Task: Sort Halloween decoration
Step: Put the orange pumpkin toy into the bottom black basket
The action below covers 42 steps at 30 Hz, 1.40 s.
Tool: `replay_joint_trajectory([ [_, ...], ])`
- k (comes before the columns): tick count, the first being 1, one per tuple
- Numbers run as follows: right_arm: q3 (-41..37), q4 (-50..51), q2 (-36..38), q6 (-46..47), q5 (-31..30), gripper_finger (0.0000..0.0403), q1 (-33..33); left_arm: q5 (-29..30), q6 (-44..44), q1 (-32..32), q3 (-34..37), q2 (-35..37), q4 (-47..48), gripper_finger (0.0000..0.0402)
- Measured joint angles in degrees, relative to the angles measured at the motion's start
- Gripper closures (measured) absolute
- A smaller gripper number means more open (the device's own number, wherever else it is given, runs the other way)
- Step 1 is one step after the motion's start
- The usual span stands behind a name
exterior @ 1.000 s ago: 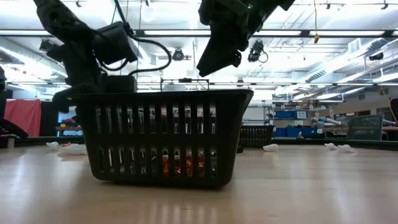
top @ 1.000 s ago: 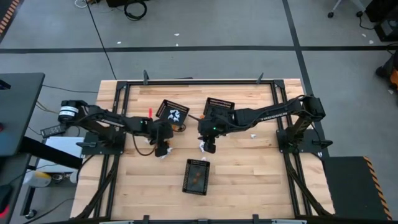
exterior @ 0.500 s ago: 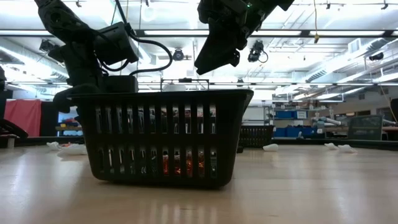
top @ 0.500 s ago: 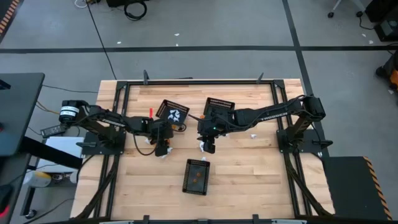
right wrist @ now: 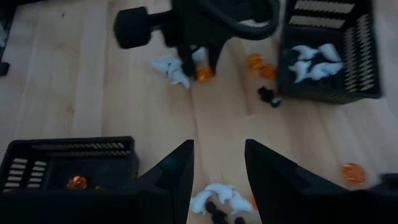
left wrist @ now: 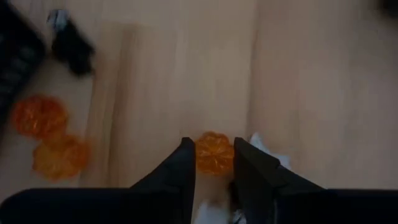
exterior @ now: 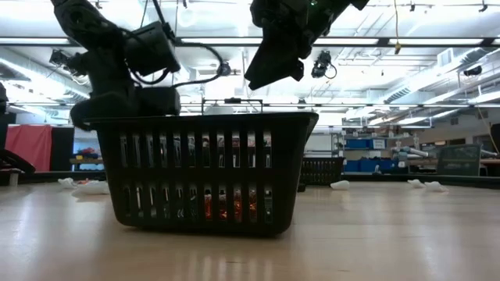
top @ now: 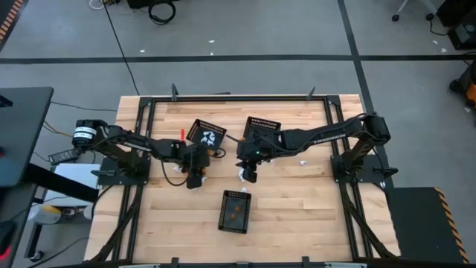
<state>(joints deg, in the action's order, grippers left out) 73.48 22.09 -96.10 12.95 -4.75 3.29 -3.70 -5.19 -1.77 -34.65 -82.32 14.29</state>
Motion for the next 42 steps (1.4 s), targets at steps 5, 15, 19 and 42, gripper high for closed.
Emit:
replay_joint_trajectory([
  [5, 0.0, 2.4, 1.9, -0.3, -3.1, 0.0256, 0.0, -1.6, -0.5, 0.0, -0.2, 0.0, -0.5, 0.0302],
  [15, -1.7, 3.3, 2.7, 1.7, -3.5, 0.0257, 0.0, -4.8, -2.5, 0.0, -0.3, 0.1, -3.3, 0.0315],
  [19, -4.1, 2.6, 3.6, 3.2, -3.1, 0.0257, 0.0, -4.8, -3.6, 0.0, -0.3, 0.2, -3.3, 0.0323],
  [42, -5.1, -2.0, 4.4, 6.0, -2.7, 0.0257, 0.0, 8.1, -0.6, 8.8, 0.1, -1.0, -5.7, 0.0171],
])
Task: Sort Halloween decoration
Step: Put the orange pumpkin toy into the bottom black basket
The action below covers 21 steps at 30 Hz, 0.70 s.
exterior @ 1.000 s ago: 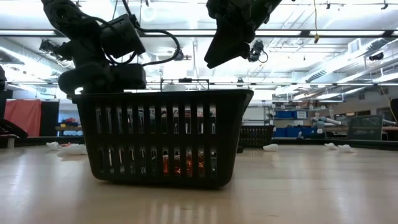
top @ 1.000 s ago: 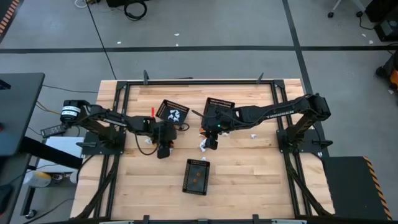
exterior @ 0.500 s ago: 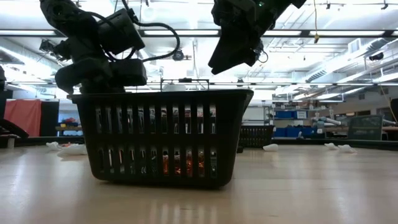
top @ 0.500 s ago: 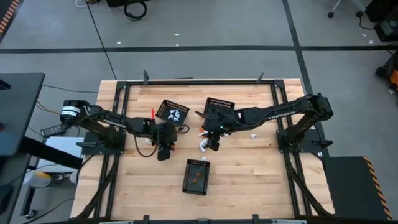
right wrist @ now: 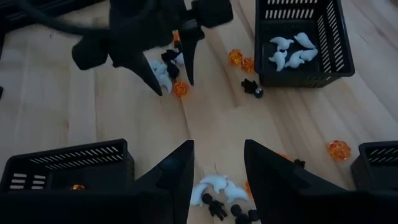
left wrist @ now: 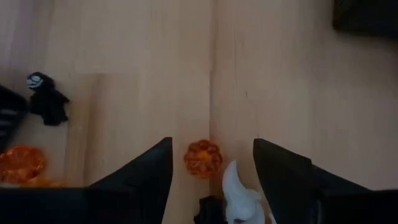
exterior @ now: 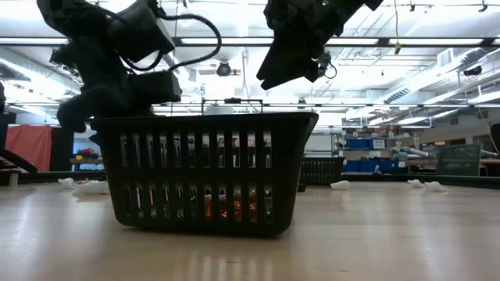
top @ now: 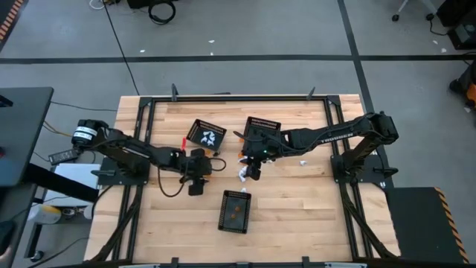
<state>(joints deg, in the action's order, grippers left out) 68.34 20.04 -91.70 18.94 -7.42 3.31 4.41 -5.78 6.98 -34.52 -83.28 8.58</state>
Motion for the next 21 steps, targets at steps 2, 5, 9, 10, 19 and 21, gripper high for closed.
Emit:
replay_joint_trajectory([
  [2, 0.0, -0.7, 0.0, 0.0, 0.0, 0.0257, 0.0, -0.2, -0.3, -0.1, 0.0, -1.5, 0.1, 0.0174],
  [5, 0.0, -1.2, 0.0, 0.1, 0.0, 0.0257, 0.0, -2.5, -1.3, -0.4, -0.1, -4.6, -2.0, 0.0187],
  [9, 0.0, -1.2, 0.0, 0.7, 0.0, 0.0257, 0.3, -2.3, -3.1, -0.4, -0.4, -6.7, -2.4, 0.0212],
  [10, 0.0, -1.2, 0.0, 0.7, 0.0, 0.0257, 0.4, -2.3, -3.3, -0.4, -0.4, -6.8, -2.6, 0.0219],
  [19, 0.0, -1.2, 0.0, 0.9, -0.3, 0.0257, 1.3, -2.9, -2.3, -0.4, -0.4, -7.0, -2.6, 0.0293],
  [21, 0.0, -1.2, 0.0, 1.1, -0.3, 0.0257, 1.3, -3.1, -2.0, -0.4, -0.3, -7.0, -2.6, 0.0296],
])
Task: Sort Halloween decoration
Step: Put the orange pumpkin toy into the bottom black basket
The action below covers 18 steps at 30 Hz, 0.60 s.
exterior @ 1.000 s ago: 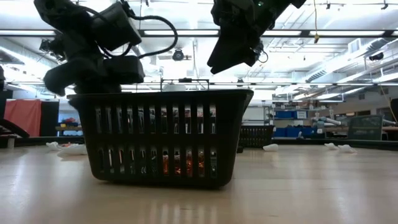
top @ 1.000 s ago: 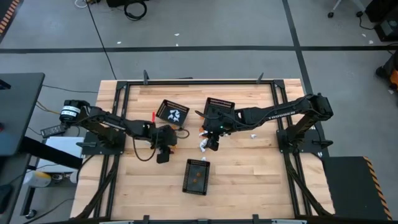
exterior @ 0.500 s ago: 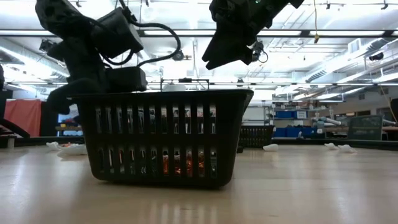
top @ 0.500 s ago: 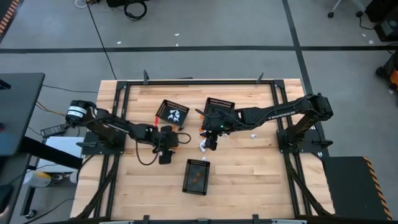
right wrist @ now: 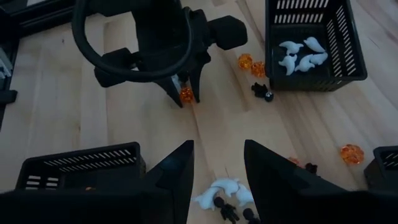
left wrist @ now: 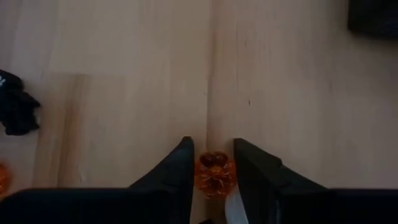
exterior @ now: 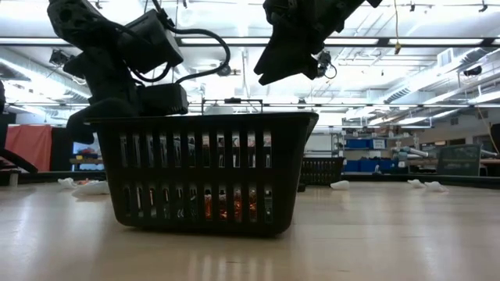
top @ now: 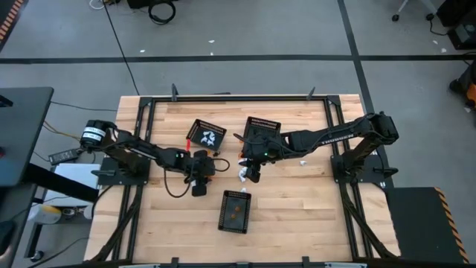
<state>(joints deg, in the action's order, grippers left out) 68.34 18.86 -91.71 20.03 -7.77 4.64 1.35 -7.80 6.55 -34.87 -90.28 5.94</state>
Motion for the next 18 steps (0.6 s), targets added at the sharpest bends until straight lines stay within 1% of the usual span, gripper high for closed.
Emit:
replay_joint_trajectory([
  [5, 0.0, 0.0, 0.0, 0.0, -0.1, 0.0257, 0.0, -0.8, -0.2, 0.0, 0.4, 1.3, -2.1, 0.0301],
  [13, 0.0, 1.8, 0.7, -0.6, -2.0, 0.0257, -0.2, -2.3, -1.9, 0.1, 0.6, 6.1, -3.2, 0.0303],
  [18, 0.0, 1.8, 1.0, -0.7, -2.2, 0.0257, -0.3, -3.9, -2.8, 0.0, 0.6, 6.2, -5.8, 0.0303],
])
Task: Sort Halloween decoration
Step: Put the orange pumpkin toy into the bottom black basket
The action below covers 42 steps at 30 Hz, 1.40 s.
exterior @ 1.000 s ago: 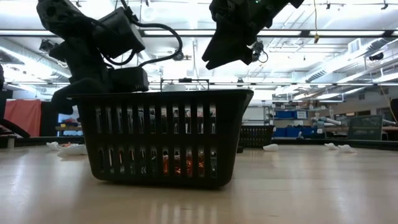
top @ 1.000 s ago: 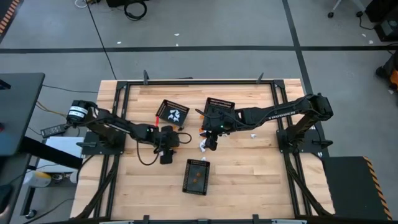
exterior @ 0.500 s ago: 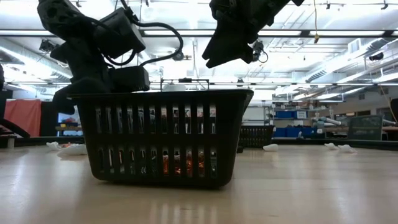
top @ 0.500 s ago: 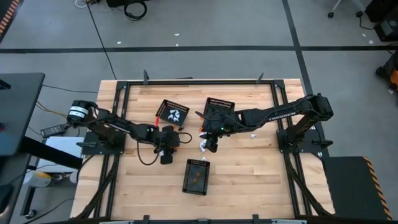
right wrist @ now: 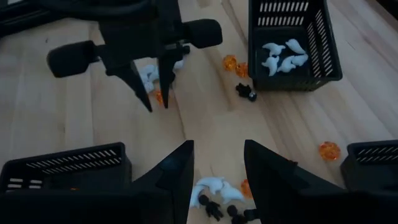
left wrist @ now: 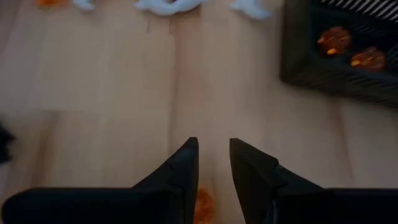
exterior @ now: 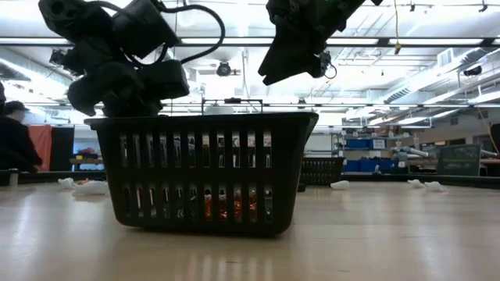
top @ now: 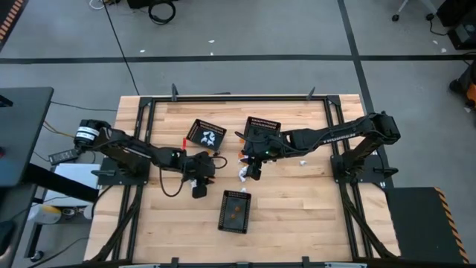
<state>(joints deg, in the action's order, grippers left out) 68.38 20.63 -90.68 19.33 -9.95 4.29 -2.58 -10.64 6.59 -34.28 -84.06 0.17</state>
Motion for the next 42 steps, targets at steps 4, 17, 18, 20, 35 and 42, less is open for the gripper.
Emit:
replay_joint_trajectory([
  [4, 0.0, -0.1, 0.1, 0.2, 0.0, 0.0257, 0.0, 0.0, -0.3, 0.0, 0.0, 0.0, 0.1, 0.0302],
  [17, 0.0, -0.8, 0.1, 1.1, -0.1, 0.0257, 0.3, 2.1, 7.3, 0.0, 0.0, -0.1, 4.9, 0.0222],
  [18, 0.0, -0.9, 0.1, 1.1, -0.1, 0.0257, 0.3, 2.1, 7.7, 0.0, 0.0, -0.1, 5.0, 0.0214],
  [20, 0.0, -1.1, 0.1, 1.5, -0.1, 0.0257, 0.3, 2.2, 8.6, 0.0, 0.0, -0.1, 5.3, 0.0202],
  [35, 0.0, -1.9, 0.1, 2.2, -0.4, 0.0257, 0.2, 1.3, 11.2, 0.0, -0.2, -3.9, 7.2, 0.0207],
  [42, 0.0, -2.0, 0.1, 2.1, -0.7, 0.0257, 0.2, 0.9, 11.4, 0.0, -0.3, -4.0, 9.2, 0.0207],
])
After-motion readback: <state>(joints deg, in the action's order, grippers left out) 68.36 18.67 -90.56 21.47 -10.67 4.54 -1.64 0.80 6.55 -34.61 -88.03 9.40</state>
